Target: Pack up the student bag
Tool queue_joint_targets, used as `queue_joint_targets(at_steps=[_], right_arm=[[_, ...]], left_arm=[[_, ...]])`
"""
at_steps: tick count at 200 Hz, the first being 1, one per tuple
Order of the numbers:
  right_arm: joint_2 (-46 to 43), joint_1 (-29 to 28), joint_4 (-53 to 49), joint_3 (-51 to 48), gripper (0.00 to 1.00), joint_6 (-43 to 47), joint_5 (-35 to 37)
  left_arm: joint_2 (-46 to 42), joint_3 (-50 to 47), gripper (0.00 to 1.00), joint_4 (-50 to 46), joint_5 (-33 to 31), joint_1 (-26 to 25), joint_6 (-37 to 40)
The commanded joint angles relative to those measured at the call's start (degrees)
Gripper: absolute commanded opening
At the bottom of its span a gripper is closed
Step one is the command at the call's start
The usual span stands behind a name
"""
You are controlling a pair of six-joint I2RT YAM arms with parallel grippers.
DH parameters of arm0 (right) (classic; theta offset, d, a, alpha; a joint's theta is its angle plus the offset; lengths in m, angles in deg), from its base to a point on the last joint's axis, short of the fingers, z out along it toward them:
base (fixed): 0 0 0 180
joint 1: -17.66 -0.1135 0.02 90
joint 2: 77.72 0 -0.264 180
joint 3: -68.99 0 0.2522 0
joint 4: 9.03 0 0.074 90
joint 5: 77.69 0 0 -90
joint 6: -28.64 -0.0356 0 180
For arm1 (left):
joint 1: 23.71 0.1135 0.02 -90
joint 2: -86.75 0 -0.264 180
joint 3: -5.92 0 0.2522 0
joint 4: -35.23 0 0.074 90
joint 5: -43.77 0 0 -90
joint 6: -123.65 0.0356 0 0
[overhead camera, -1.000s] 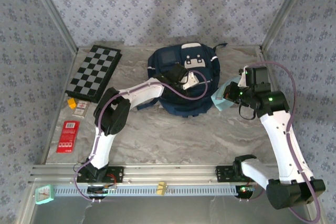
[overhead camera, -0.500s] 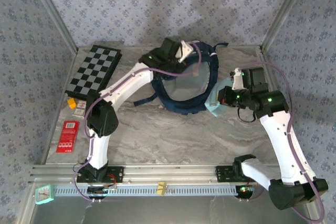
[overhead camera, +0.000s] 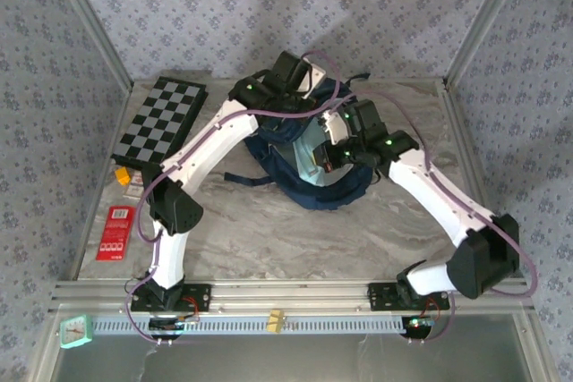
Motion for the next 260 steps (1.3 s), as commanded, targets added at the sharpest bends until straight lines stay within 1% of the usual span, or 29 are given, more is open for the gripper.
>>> queue_joint_targets(at_steps=[1, 10, 14, 17, 32, 46, 56, 66, 78, 87, 95, 109, 110, 111, 112, 118, 129, 139, 144, 152, 166, 172, 181, 195, 205, 223, 235, 246, 260], right_arm=[[4.2, 1.8, 16.2, -6.2, 0.0, 9.2, 4.7], [6.3, 2.6, 18.6, -7.2, 0.0, 10.1, 5.6], [7.1, 2.7, 19.2, -7.2, 0.07, 10.0, 6.8], [7.7, 2.9, 19.5, -7.3, 0.11, 10.1, 7.8], [8.5, 1.9, 19.4, -7.9, 0.17, 11.3, 13.2], [6.1, 0.3, 19.9, -9.9, 0.33, 11.0, 16.0], [3.6, -0.7, 20.1, -11.6, 0.42, 9.3, 16.4], [1.1, -1.0, 19.3, -13.1, 0.53, 5.9, 17.1], [-0.4, -1.1, 17.0, -14.1, 0.56, 0.0, 16.1], [-1.1, -1.8, 16.1, -15.4, 0.55, -4.1, 16.1], [-1.4, -2.6, 15.9, -16.9, 0.49, -8.1, 16.8], [-0.8, -3.6, 16.4, -19.3, 0.33, -13.7, 16.5], [-0.8, -3.6, 16.4, -19.3, 0.33, -13.7, 16.5], [-0.7, -3.7, 16.4, -19.6, 0.3, -14.4, 16.6], [-0.7, -3.7, 16.4, -19.6, 0.3, -14.4, 16.6], [0.2, -3.9, 16.5, -20.1, 0.22, -16.2, 16.7], [1.9, -4.2, 16.8, -20.1, 0.18, -17.1, 18.0], [3.8, -4.3, 16.5, -19.2, 0.11, -17.4, 20.5], [4.8, -4.0, 16.8, -18.6, 0.09, -17.2, 20.6], [6.3, -3.7, 18.0, -17.3, 0.08, -16.0, 20.5], [8.8, -3.5, 21.0, -14.6, 0.05, -13.5, 24.4], [9.8, -3.3, 23.2, -13.6, 0.04, -12.1, 24.9], [10.9, -2.4, 28.0, -12.6, 0.05, -10.6, 24.3], [12.7, -0.9, 35.5, -11.5, 0.06, -9.7, 21.3], [14.3, 0.0, 38.8, -10.3, 0.07, -9.8, 20.0], [17.8, 1.4, 38.9, -7.0, 0.07, -10.0, 17.0], [19.0, 1.6, 39.0, -6.6, 0.07, -9.6, 15.1], [18.5, 1.5, 39.0, -7.6, 0.08, -9.2, 13.7], [15.5, 1.2, 38.6, -9.7, 0.1, -8.8, 12.5]], left_arm=[[-5.5, 2.8, 0.0, 4.2, -1.8, 0.2, -2.5], [-5.9, 2.0, 0.0, 4.8, -1.7, 0.2, -2.7], [-5.9, 1.9, 0.0, 4.8, -1.6, 0.2, -2.8], [-6.0, 1.8, 0.0, 4.7, -1.5, 0.2, -2.9], [-6.1, 1.6, 0.0, 4.0, -1.3, 0.2, -3.1], [-6.3, 1.0, 0.0, 4.0, -1.3, 0.1, -2.9], [-6.7, 0.5, 0.0, 4.1, -1.5, 0.2, -2.9], [-7.0, -0.2, 0.0, 4.5, -1.2, 0.1, -2.9], [-7.5, -1.2, 0.0, 5.4, -0.8, 0.2, -2.9], [-7.7, -1.7, 0.0, 5.8, -0.4, 0.2, -2.9], [-7.6, -1.8, 0.0, 5.7, -0.3, 0.2, -2.9], [-7.5, -2.1, 0.0, 5.6, -0.4, 0.2, -2.9], [-7.5, -2.1, 0.0, 5.6, -0.5, 0.2, -2.9], [-7.5, -2.1, 0.0, 5.6, -0.5, 0.2, -2.9], [-7.5, -2.1, 0.0, 5.6, -0.5, 0.2, -2.9], [-7.5, -2.2, 0.0, 5.5, -0.4, 0.1, -3.2], [-7.6, -2.2, 0.0, 5.5, 0.3, 0.2, -3.2], [-7.7, -2.2, 0.0, 5.5, 0.5, 0.1, -3.4], [-7.7, -2.3, 0.0, 5.5, 0.6, 0.1, -3.6], [-7.7, -2.2, 0.0, 5.1, 0.8, 0.1, -3.7], [-8.0, -2.3, 0.0, 4.6, 2.1, 0.1, -4.8], [-8.2, -2.7, 0.0, 4.7, 2.9, 0.0, -5.3], [-8.7, -3.6, 0.0, 5.2, 3.5, 0.0, -6.2], [-9.6, -5.3, 0.0, 5.7, 3.7, -0.3, -7.8], [-10.3, -6.1, 0.0, 5.7, 3.4, -0.3, -9.0], [-11.6, -8.3, 0.0, 6.9, 3.5, -0.3, -10.4], [-11.8, -9.2, 0.0, 7.2, 3.5, -0.2, -11.1], [-11.8, -10.1, 0.0, 7.6, 3.0, -0.2, -11.3], [-11.5, -10.6, 0.0, 7.7, 2.9, 0.3, -11.8]])
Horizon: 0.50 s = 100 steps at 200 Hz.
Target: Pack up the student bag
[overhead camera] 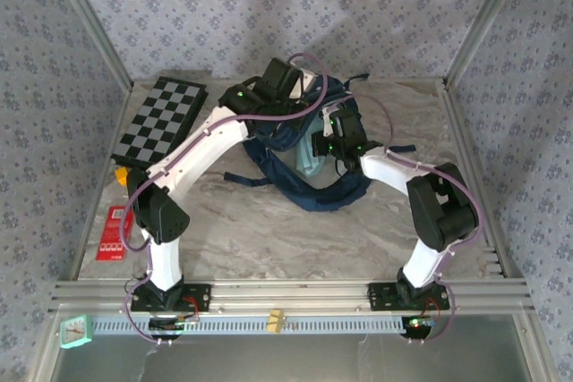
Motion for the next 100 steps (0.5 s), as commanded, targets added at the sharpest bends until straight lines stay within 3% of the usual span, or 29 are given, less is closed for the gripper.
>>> queue_joint_targets(at_steps=[1, 34, 85, 100], right_arm=[[-2.8, -0.6, 2.2, -1.8, 0.11, 1.7, -3.9], [-12.6, -3.2, -6.0, -5.6, 0.22, 1.9, -1.4], [-31.1, -2.8, -21.5, -12.2, 0.44, -7.2, 5.1], [-35.6, -1.5, -28.6, -11.6, 0.47, -10.3, 8.9]], left_arm=[[-4.6, 0.2, 0.0, 3.9, 0.8, 0.3, -3.0], [-4.5, 0.2, 0.0, 4.0, 1.2, 0.6, -4.2], [-1.8, -3.9, 0.0, 4.9, 6.5, 0.0, -9.5], [-0.9, -7.4, 0.08, 5.9, 8.3, -0.7, -10.6]])
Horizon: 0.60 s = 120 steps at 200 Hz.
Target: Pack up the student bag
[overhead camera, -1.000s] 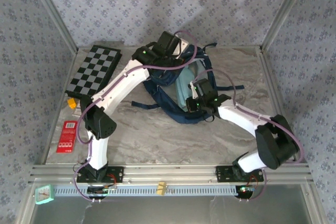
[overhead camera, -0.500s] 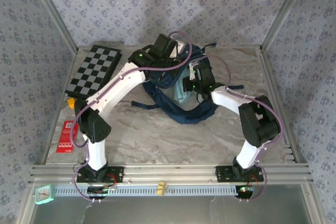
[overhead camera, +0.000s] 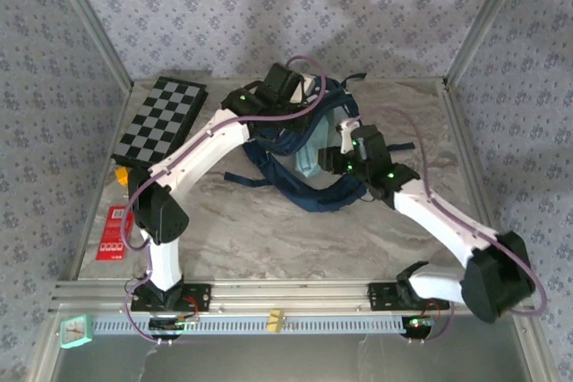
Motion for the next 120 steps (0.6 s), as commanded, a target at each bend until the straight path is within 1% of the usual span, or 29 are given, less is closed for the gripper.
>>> queue_joint_targets(at_steps=[1, 5, 13, 26, 37, 44, 59, 70, 82, 88, 102, 120], right_arm=[[-5.8, 1.7, -13.7, -0.4, 0.47, -6.4, 6.9], [-7.2, 2.1, -15.3, -0.6, 0.48, -7.4, 7.1], [-9.3, 3.0, -16.4, -1.3, 0.51, -8.1, 6.4], [-11.6, 4.7, -18.0, -1.3, 0.53, -9.2, 5.4], [-12.4, 5.2, -19.8, -0.6, 0.55, -9.7, 3.8], [-12.7, 5.3, -20.7, -0.3, 0.56, -10.0, 2.8], [-12.3, 4.9, -21.5, 0.4, 0.58, -10.7, -0.1], [-11.0, 4.0, -22.0, 1.0, 0.59, -12.0, -1.4], [-8.8, 2.5, -22.3, 1.8, 0.6, -14.2, -1.9], [-7.4, 1.4, -22.1, 2.3, 0.61, -15.5, -2.0], [-3.9, -1.4, -21.0, 3.6, 0.61, -17.8, -2.8], [0.7, -5.8, -20.6, 6.4, 0.62, -19.1, -0.1]], left_arm=[[-0.6, -3.3, 0.09, 3.0, 4.5, -0.8, -4.3], [-0.4, -4.1, 0.13, 3.3, 5.4, -1.0, -4.7], [-0.1, -4.9, 0.26, 3.7, 8.0, -1.1, -5.0], [-0.9, -6.7, 0.42, 4.8, 12.5, -1.3, -5.6], [-3.6, -9.9, 0.56, 7.6, 13.9, -1.0, -6.7], [-5.9, -12.6, 0.62, 9.3, 14.0, -0.7, -7.5], [-11.9, -20.0, 0.7, 13.5, 13.8, 1.4, -9.7], [-16.1, -26.5, 0.75, 16.7, 11.8, 3.7, -12.0], [-19.3, -32.3, 0.78, 18.2, 10.3, 8.2, -15.6], [-20.0, -34.6, 0.8, 18.4, 10.5, 10.7, -18.0], [-20.2, -39.8, 0.8, 20.4, 13.7, 16.6, -22.7], [-18.6, -44.0, 0.8, 24.6, 16.6, 21.0, -26.9]])
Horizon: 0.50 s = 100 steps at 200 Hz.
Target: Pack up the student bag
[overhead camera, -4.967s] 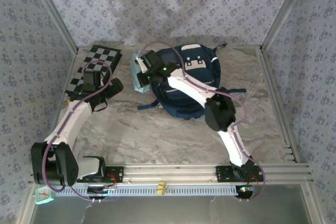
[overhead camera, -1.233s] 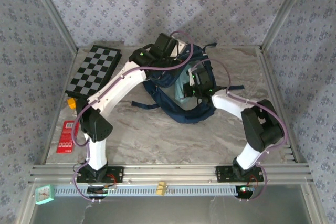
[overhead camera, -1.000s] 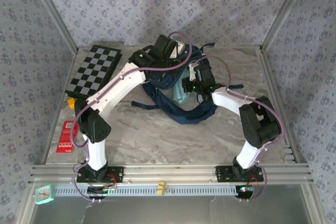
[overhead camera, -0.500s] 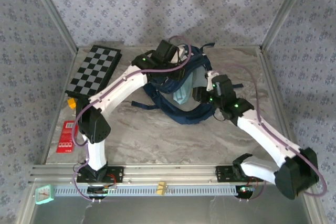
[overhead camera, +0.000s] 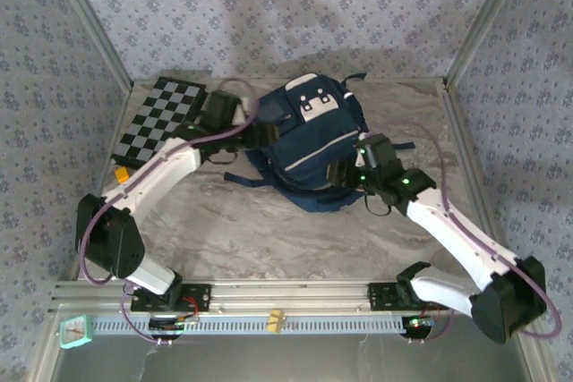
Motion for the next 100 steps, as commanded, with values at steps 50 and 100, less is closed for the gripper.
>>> queue_joint_targets(at_steps=[50, 100], right_arm=[[10.0, -7.5, 4.1, 4.0, 0.63, -10.2, 4.3], [12.8, -6.7, 7.0, 2.6, 0.64, -11.6, 3.7]], left_arm=[[10.3, -5.9, 0.71, 15.8, 4.0, 6.0, -15.6], [16.9, -5.0, 0.54, 22.2, 4.9, 5.7, -20.8]])
